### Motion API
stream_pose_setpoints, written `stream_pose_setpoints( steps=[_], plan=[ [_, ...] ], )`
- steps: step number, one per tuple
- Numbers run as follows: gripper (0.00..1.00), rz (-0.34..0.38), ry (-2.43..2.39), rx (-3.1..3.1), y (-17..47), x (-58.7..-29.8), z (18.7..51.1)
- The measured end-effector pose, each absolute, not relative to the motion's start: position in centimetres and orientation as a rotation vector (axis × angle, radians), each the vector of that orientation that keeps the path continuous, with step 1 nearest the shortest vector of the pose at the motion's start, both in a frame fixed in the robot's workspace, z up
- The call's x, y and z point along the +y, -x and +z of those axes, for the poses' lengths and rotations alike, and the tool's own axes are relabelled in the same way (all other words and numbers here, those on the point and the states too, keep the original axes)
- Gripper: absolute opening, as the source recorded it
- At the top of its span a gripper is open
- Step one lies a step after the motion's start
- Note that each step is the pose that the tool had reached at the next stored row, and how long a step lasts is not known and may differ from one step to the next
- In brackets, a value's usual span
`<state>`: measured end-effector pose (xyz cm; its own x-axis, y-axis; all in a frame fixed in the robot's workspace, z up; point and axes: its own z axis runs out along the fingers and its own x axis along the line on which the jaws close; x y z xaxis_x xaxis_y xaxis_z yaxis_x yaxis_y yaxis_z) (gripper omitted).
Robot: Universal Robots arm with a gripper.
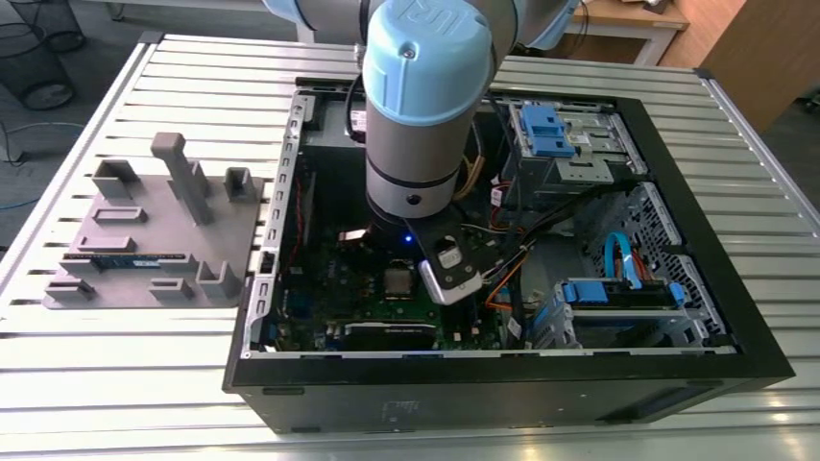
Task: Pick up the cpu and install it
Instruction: 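Place the cpu into insertion slot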
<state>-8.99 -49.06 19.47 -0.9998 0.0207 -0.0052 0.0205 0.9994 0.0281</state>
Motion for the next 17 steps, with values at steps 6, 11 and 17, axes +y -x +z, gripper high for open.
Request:
stream_pose_setpoints(
  steps=[6, 11, 17],
  plan=[
    [0.47, 0.043, -0.033, 3.136, 8.76, -49.06, 19.46],
    [0.47, 0.043, -0.032, 3.136, 8.75, -49.13, 19.24],
    [0.47, 0.043, -0.031, 3.136, 8.74, -49.11, 19.07]
  ],
)
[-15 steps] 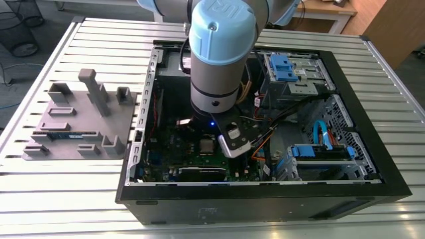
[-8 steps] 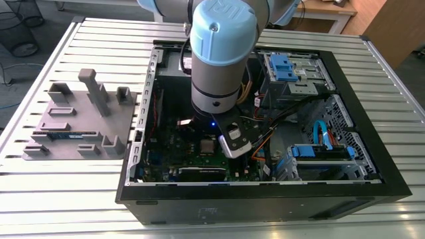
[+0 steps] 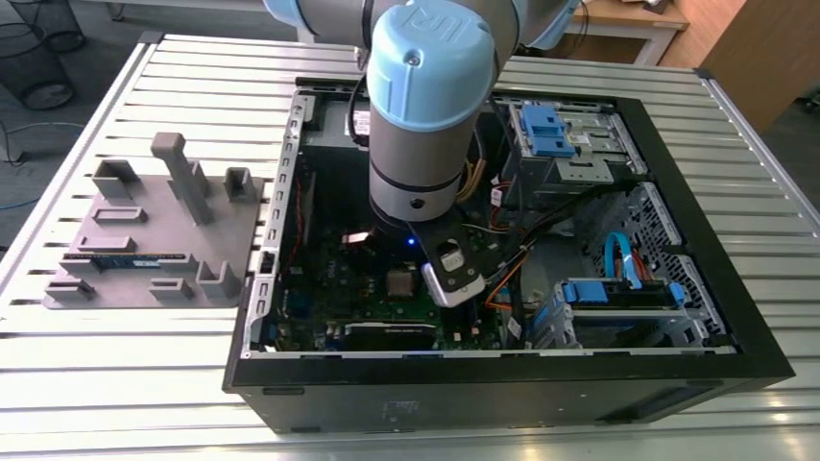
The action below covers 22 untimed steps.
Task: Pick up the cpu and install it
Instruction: 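Place the cpu into insertion slot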
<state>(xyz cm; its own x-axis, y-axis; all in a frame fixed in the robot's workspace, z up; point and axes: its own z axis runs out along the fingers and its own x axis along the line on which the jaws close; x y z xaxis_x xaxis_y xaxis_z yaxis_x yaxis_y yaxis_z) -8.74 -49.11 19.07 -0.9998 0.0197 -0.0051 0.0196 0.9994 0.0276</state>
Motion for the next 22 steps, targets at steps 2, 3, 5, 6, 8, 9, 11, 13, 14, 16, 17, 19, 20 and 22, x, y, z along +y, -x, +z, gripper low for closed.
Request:
stream_pose_setpoints(
  steps=[2, 3, 5, 6, 8, 9, 11, 13, 14, 16, 17, 19, 20, 22],
  plan=[
    [0.47, 0.043, -0.031, 3.136, 8.74, -49.11, 19.04],
    [0.47, 0.043, -0.031, 3.136, 8.74, -49.09, 19.01],
    [0.47, 0.044, -0.031, 3.136, 8.74, -49.04, 18.97],
    [0.47, 0.044, -0.031, 3.136, 8.74, -49.03, 18.96],
    [0.47, 0.043, -0.031, 3.136, 8.74, -49.03, 18.95],
    [0.47, 0.043, -0.031, 3.136, 8.75, -49.03, 18.92],
    [0.47, 0.042, -0.031, 3.136, 8.75, -49.03, 18.86],
    [0.47, 0.042, -0.031, 3.136, 8.75, -49.03, 18.83],
    [0.47, 0.043, -0.031, 3.136, 8.75, -49.03, 18.82],
    [0.47, 0.043, -0.031, 3.136, 8.74, -49.03, 18.81],
    [0.47, 0.043, -0.031, 3.136, 8.71, -49.03, 18.81],
    [0.47, 0.043, -0.031, 3.136, 8.68, -49.03, 18.8],
    [0.47, 0.043, -0.031, 3.136, 8.67, -49.03, 18.8],
    [0.47, 0.043, -0.031, 3.136, 8.66, -49.04, 18.8]
  ],
)
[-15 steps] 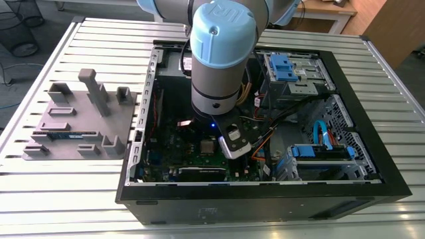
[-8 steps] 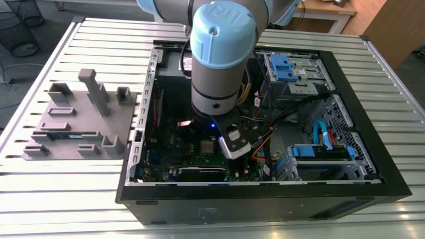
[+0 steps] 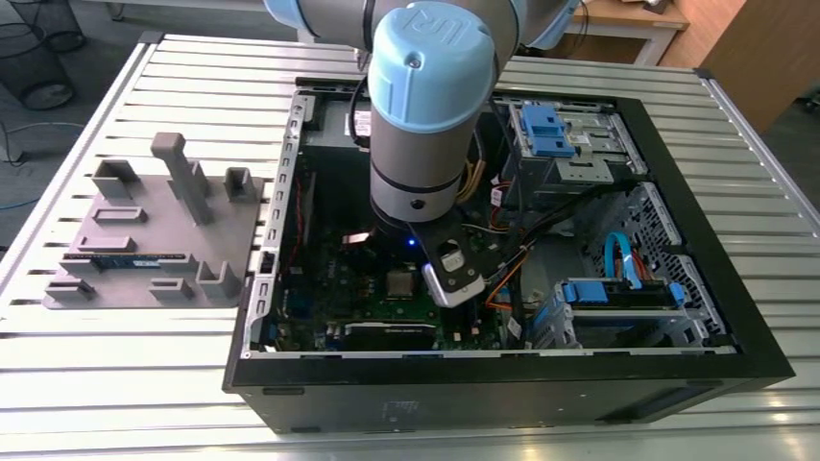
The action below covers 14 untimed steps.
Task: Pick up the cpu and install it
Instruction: 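Place the cpu into insertion slot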
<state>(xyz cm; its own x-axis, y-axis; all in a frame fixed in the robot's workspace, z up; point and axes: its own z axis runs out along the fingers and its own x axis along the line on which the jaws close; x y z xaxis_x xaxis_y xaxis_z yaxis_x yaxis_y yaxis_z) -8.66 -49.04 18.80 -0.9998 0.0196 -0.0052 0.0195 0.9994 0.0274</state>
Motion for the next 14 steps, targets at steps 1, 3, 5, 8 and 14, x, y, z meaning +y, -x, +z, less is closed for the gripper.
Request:
stream_pose_setpoints(
  steps=[1, 3, 5, 8, 14],
  plan=[
    [0.47, 0.043, -0.031, 3.136, 8.66, -49.06, 18.8],
    [0.47, 0.043, -0.031, 3.136, 8.66, -49.14, 18.79],
    [0.47, 0.043, -0.031, 3.136, 8.66, -49.17, 18.8],
    [0.47, 0.043, -0.031, 3.136, 8.66, -49.18, 18.8],
    [0.47, 0.043, -0.031, 3.136, 8.66, -49.21, 18.8]
  ],
)
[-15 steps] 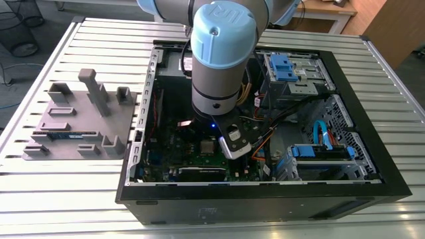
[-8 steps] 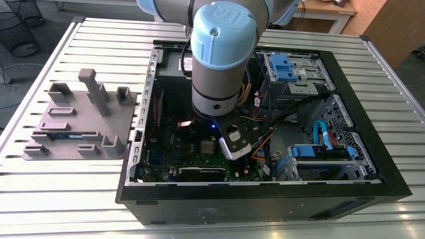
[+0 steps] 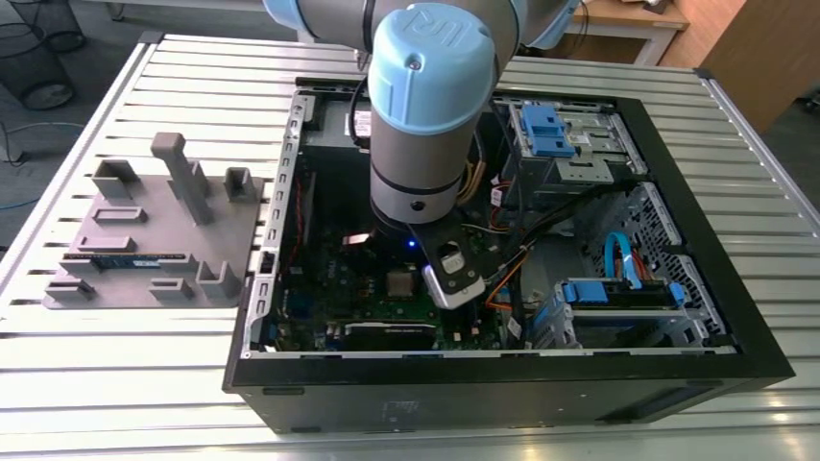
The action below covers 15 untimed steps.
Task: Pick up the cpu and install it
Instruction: 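Place the cpu into insertion slot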
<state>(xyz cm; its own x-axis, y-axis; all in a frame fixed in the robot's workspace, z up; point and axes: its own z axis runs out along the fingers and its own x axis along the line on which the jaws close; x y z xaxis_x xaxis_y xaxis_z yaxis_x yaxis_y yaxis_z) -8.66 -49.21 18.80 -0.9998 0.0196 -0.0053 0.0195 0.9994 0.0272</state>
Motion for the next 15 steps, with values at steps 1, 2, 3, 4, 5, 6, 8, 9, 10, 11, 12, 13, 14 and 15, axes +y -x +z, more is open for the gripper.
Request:
stream_pose_setpoints(
  steps=[1, 2, 3, 4, 5, 6, 8, 9, 10, 11, 12, 13, 14, 15],
  plan=[
    [0.48, 0.043, -0.03, 3.135, 8.65, -49.21, 18.79],
    [0.53, 0.043, -0.03, 3.135, 8.64, -49.21, 18.78],
    [0.53, 0.044, -0.03, 3.135, 8.65, -49.21, 18.78],
    [0.53, 0.043, -0.03, 3.136, 8.65, -49.22, 18.79],
    [0.6, 0.043, -0.031, 3.136, 8.66, -49.22, 18.8],
    [0.6, 0.043, -0.031, 3.136, 8.66, -49.22, 18.8],
    [0.6, 0.043, -0.031, 3.136, 8.66, -49.22, 18.8],
    [0.6, 0.043, -0.031, 3.136, 8.66, -49.23, 18.81],
    [0.6, 0.043, -0.031, 3.136, 8.66, -49.23, 18.8],
    [0.6, 0.043, -0.031, 3.136, 8.66, -49.24, 18.8],
    [0.6, 0.043, -0.031, 3.136, 8.66, -49.24, 18.8],
    [0.6, 0.043, -0.031, 3.136, 8.66, -49.25, 18.8],
    [0.6, 0.043, -0.031, 3.136, 8.66, -49.25, 18.81],
    [0.6, 0.043, -0.031, 3.136, 8.66, -49.25, 18.86]
  ],
)
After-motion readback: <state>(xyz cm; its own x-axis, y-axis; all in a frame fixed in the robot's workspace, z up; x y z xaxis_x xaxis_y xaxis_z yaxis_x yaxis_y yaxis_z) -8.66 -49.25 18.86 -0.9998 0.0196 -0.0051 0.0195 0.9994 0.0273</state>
